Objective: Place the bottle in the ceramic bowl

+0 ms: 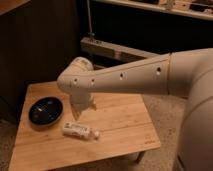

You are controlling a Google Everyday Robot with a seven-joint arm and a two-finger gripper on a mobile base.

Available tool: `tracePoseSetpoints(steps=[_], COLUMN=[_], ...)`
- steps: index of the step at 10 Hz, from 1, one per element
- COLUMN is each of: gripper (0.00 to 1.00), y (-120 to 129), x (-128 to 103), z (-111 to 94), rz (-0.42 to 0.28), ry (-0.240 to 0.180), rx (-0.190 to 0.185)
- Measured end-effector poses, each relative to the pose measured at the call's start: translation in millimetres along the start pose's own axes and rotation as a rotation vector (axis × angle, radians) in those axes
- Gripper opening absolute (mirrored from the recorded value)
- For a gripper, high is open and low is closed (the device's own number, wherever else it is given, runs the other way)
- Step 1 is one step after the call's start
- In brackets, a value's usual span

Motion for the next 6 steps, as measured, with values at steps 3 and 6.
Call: tracePoseSetpoints(steps=[3, 6], gripper=[0.65, 0.65], y=[5.6, 5.7], x=[8.5, 8.6], z=[-11.9, -12.3], rz=[-0.164, -0.183], ry=[-0.032, -0.035], rx=[0.001, -0.001])
